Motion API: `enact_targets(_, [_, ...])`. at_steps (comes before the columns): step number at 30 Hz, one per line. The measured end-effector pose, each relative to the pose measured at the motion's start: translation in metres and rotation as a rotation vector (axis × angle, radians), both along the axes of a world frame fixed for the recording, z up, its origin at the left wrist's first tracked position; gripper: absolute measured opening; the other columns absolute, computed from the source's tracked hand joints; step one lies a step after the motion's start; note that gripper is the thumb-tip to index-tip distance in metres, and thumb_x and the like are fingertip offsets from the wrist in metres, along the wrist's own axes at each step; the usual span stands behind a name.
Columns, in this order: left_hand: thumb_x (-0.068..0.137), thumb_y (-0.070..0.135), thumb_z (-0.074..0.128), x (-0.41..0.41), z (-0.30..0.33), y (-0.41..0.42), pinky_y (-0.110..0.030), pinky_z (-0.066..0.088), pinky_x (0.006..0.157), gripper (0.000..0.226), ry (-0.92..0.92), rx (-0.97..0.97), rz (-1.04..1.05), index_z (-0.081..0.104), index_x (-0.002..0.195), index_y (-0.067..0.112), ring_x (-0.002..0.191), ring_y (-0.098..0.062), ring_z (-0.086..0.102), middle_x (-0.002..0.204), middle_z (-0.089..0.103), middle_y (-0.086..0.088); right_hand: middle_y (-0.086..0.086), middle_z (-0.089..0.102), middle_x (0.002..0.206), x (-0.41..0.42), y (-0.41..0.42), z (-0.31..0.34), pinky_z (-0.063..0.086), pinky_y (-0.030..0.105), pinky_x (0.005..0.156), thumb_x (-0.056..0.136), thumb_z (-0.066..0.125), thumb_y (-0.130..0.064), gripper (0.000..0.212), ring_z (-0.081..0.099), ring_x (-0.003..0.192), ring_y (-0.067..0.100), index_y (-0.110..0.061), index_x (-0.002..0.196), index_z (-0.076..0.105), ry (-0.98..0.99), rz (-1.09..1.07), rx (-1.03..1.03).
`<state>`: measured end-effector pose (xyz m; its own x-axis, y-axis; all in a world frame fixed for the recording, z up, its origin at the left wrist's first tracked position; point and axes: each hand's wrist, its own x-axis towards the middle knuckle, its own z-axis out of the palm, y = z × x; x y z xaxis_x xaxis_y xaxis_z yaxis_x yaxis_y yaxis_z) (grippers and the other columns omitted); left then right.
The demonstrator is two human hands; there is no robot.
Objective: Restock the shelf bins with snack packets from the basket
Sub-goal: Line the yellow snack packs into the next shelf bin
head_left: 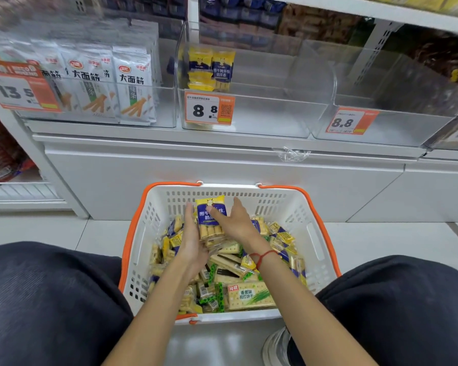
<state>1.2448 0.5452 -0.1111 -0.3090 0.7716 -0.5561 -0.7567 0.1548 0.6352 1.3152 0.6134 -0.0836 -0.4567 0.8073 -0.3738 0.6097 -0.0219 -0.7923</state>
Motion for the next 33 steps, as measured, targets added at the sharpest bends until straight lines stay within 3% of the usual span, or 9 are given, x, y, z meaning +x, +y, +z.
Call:
enact_targets(3, [0.094,0.061,0.032,-0.002,0.007,0.002,-0.033,0.052,0.073,0.061,0.089,0.035,-0.022,0.064,0.118,0.014,0.092,-0.019,0.069,0.105,0.072,-0.011,0.015,0.065,0.115,-0.001,0.002,0.009,0.046,0.038,0.096,0.09,0.051,-0.055,0.065,0.062,0.102,0.026,0.001,0.123,0.057,0.029,0.012,-0.137])
enact_targets(5, [0.097,0.056,0.03,-0.003,0.014,0.006,-0.032,0.052,0.075,0.059,0.188,0.041,-0.037,0.063,0.12,0.013,0.089,-0.017,0.069,0.1,0.072,-0.008,0.016,0.069,0.109,-0.001,0.003,0.018,0.049,0.037,0.092,0.091,0.048,-0.055,0.059,0.065,0.098,0.028,-0.002,0.111,0.064,0.076,0.027,-0.169])
enact_targets(9, [0.1,0.052,0.023,-0.004,0.034,0.019,-0.031,0.051,0.078,0.054,0.319,0.029,-0.042,0.068,0.096,0.022,0.083,-0.015,0.066,0.081,0.073,-0.001,0.014,0.067,0.112,-0.003,0.006,0.041,0.048,0.035,0.091,0.095,0.04,-0.053,0.046,0.064,0.102,0.027,-0.013,0.104,0.06,0.13,0.09,-0.114])
enact_targets(12, [0.1,0.049,0.024,-0.008,0.052,0.029,-0.034,0.048,0.083,0.052,0.357,0.042,-0.044,0.068,0.084,0.025,0.079,-0.015,0.065,0.078,0.072,-0.004,0.019,0.066,0.107,-0.005,0.014,0.062,0.048,0.036,0.088,0.098,0.03,-0.052,0.056,0.062,0.1,0.032,-0.006,0.104,0.061,0.073,0.171,-0.01])
enact_targets(16, [0.101,0.034,0.031,-0.019,0.084,0.053,-0.027,0.041,0.065,0.04,0.467,0.015,-0.017,0.058,0.076,0.019,0.066,-0.015,0.058,0.065,0.066,0.002,0.024,0.063,0.096,-0.007,0.031,0.099,0.039,0.032,0.072,0.098,0.019,-0.055,0.072,0.054,0.083,0.025,0.003,0.098,0.061,-0.08,0.29,0.122])
enact_targets(20, [0.104,0.037,0.012,-0.034,0.122,0.066,-0.03,0.041,0.085,0.033,0.768,0.027,-0.105,0.044,0.111,0.03,0.099,-0.02,0.055,0.107,0.059,-0.004,0.019,0.059,0.113,-0.01,0.052,0.149,0.04,0.033,0.079,0.098,0.018,-0.057,0.067,0.053,0.094,0.026,-0.005,0.115,0.057,-0.158,0.296,0.155])
enact_targets(24, [0.104,0.039,0.009,-0.049,0.17,0.081,-0.014,0.044,0.057,0.046,0.921,0.136,-0.209,0.053,0.095,0.027,0.069,-0.006,0.056,0.078,0.062,0.002,0.004,0.063,0.092,-0.01,0.079,0.184,0.049,0.027,0.076,0.096,0.033,-0.053,0.044,0.057,0.079,0.015,-0.019,0.094,0.061,0.009,0.26,0.054])
enact_targets(29, [0.099,0.053,0.02,-0.082,0.229,0.124,-0.032,0.043,0.082,0.054,0.922,0.084,-0.431,0.058,0.076,0.022,0.068,-0.017,0.056,0.061,0.064,0.004,0.002,0.062,0.082,-0.018,0.132,0.22,0.045,0.025,0.064,0.092,0.053,-0.042,0.027,0.057,0.071,0.016,-0.016,0.097,0.06,0.271,0.166,-0.077])
enact_targets(33, [0.098,0.047,0.035,-0.106,0.256,0.154,-0.04,0.047,0.098,0.043,0.85,0.1,-0.584,0.061,0.101,0.012,0.084,-0.024,0.06,0.089,0.067,-0.009,0.003,0.062,0.081,-0.033,0.172,0.229,0.045,0.027,0.06,0.089,0.057,-0.039,0.029,0.057,0.066,0.017,-0.014,0.103,0.061,0.356,0.127,-0.141])
